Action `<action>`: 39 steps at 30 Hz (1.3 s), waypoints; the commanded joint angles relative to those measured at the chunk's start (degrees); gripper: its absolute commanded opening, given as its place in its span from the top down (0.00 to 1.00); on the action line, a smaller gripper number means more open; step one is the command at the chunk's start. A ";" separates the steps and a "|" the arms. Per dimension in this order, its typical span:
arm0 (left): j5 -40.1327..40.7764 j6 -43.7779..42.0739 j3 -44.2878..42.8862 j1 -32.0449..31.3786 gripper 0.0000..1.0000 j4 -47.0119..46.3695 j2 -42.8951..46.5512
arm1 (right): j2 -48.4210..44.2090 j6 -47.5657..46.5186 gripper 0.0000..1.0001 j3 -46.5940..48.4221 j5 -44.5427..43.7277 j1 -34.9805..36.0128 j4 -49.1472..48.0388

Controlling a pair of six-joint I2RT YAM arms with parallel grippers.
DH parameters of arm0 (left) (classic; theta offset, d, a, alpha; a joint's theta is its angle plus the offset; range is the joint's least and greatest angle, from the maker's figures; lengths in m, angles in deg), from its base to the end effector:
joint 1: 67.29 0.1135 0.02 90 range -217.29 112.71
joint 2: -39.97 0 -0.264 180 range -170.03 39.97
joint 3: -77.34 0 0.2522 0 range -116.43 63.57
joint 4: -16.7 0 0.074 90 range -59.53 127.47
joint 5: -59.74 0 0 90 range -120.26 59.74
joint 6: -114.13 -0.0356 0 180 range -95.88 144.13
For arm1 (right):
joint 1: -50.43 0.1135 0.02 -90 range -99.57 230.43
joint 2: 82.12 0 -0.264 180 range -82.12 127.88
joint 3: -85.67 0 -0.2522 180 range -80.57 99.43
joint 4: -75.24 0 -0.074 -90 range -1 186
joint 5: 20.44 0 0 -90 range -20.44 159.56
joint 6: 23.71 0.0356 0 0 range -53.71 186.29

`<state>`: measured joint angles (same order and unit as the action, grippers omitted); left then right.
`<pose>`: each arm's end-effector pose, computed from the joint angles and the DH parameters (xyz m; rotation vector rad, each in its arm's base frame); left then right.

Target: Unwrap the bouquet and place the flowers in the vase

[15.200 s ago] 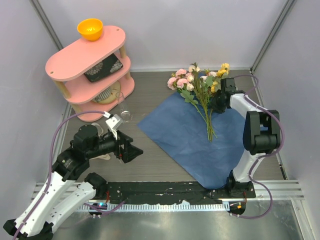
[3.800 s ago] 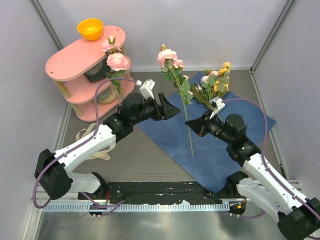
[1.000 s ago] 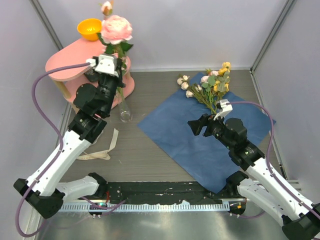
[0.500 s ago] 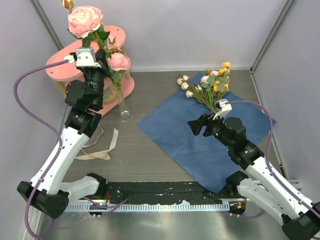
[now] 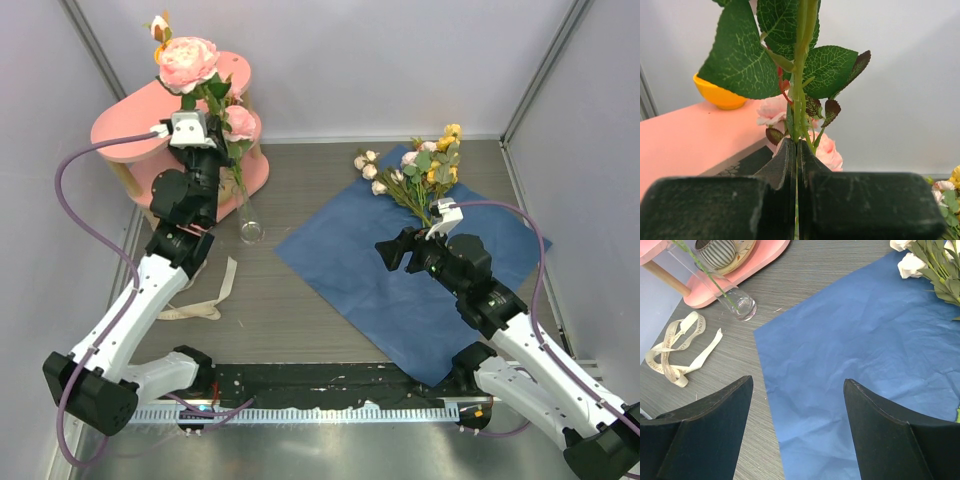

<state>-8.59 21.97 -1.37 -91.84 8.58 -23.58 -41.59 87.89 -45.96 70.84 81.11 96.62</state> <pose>0.2276 -0.0895 0.4581 -0.0595 1.1941 -0.1230 0.1507 0.0903 0.2938 -0.1634 1.8509 0.6635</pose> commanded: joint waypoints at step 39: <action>7.86 10.76 -1.84 0.39 0.03 26.10 7.23 | 11.32 4.06 0.22 4.68 2.68 0.17 -4.37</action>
<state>0.04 32.88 1.10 -91.62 27.74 -11.71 -30.33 90.47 -44.11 72.70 81.11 95.42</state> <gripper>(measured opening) 0.965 0.784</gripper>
